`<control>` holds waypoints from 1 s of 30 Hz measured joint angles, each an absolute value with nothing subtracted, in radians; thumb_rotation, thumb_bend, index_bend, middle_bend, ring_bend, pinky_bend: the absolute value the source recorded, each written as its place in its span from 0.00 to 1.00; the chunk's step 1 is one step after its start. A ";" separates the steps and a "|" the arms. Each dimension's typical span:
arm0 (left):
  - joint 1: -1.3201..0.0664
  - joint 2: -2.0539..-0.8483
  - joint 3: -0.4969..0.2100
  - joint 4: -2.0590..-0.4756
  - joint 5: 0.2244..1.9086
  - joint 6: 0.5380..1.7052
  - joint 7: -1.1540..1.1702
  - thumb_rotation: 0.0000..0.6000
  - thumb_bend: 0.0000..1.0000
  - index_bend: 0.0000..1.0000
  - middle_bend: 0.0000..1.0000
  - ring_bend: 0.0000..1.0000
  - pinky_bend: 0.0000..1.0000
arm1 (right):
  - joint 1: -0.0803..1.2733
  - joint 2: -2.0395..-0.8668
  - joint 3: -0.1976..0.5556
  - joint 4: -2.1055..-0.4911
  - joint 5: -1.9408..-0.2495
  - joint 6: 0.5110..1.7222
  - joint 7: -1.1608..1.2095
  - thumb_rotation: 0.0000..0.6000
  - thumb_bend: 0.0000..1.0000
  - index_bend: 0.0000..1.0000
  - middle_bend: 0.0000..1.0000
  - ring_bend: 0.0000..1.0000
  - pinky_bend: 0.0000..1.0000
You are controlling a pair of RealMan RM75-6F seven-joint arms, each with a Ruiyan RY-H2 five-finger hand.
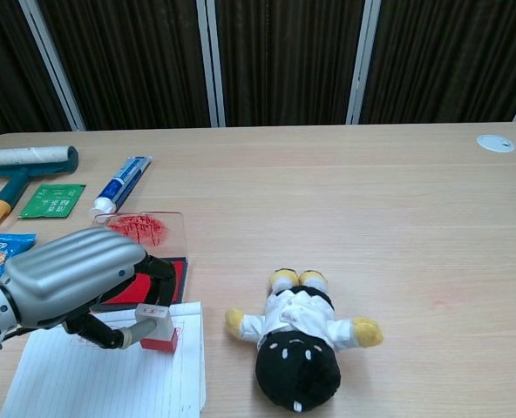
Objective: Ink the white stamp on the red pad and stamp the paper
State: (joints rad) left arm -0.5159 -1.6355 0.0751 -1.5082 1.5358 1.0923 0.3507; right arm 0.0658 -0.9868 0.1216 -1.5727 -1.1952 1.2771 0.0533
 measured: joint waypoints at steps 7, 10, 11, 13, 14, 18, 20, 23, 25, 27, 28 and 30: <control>-0.513 -1.642 0.077 -1.492 1.549 1.095 0.336 1.00 0.44 0.56 0.55 0.81 0.85 | 0.067 -0.986 0.121 -1.577 -1.196 1.276 0.050 1.00 0.00 0.00 0.00 0.00 0.00; -0.511 -1.650 0.080 -1.479 1.552 1.094 0.327 1.00 0.44 0.56 0.55 0.81 0.84 | 0.067 -0.986 0.121 -1.577 -1.195 1.275 0.048 1.00 0.00 0.00 0.00 0.00 0.00; -0.511 -1.652 0.080 -1.476 1.554 1.093 0.325 1.00 0.44 0.56 0.55 0.81 0.84 | 0.067 -0.986 0.121 -1.577 -1.194 1.275 0.048 1.00 0.00 0.00 0.00 0.00 0.00; -0.511 -1.659 0.082 -1.466 1.558 1.093 0.321 1.00 0.44 0.56 0.55 0.81 0.85 | 0.067 -0.987 0.121 -1.577 -1.193 1.274 0.048 1.00 0.00 0.00 0.00 0.00 0.00; -0.510 -1.663 0.083 -1.461 1.561 1.093 0.319 1.00 0.44 0.56 0.55 0.81 0.85 | 0.068 -0.987 0.121 -1.576 -1.193 1.273 0.048 1.00 0.00 0.00 0.00 0.00 0.00; -0.509 -1.684 0.087 -1.429 1.570 1.093 0.310 1.00 0.44 0.56 0.55 0.81 0.85 | 0.068 -0.987 0.122 -1.575 -1.191 1.271 0.047 1.00 0.00 0.00 0.00 0.00 0.00; -0.507 -1.693 0.089 -1.415 1.572 1.092 0.306 1.00 0.44 0.56 0.55 0.81 0.85 | 0.068 -0.986 0.122 -1.575 -1.189 1.270 0.048 1.00 0.00 0.00 0.00 0.00 0.00; -0.503 -1.706 0.095 -1.393 1.575 1.091 0.298 1.00 0.44 0.56 0.55 0.81 0.85 | 0.069 -0.986 0.122 -1.574 -1.188 1.269 0.049 1.00 0.00 0.00 0.00 0.00 0.00; -0.500 -1.712 0.099 -1.381 1.579 1.091 0.291 1.00 0.44 0.56 0.55 0.81 0.85 | 0.069 -0.986 0.122 -1.574 -1.187 1.268 0.050 1.00 0.00 0.00 0.00 0.00 0.00; -0.497 -1.716 0.103 -1.371 1.581 1.091 0.285 1.00 0.44 0.56 0.55 0.81 0.85 | 0.069 -0.986 0.122 -1.573 -1.187 1.267 0.050 1.00 0.00 0.00 0.00 0.00 0.00; -0.496 -1.717 0.104 -1.367 1.581 1.091 0.283 1.00 0.44 0.56 0.55 0.81 0.85 | 0.069 -0.986 0.122 -1.573 -1.187 1.266 0.050 1.00 0.00 0.00 0.00 0.00 0.00; -0.494 -1.720 0.105 -1.358 1.583 1.090 0.278 1.00 0.44 0.56 0.55 0.81 0.84 | 0.069 -0.986 0.122 -1.572 -1.186 1.266 0.050 1.00 0.00 0.00 0.00 0.00 0.00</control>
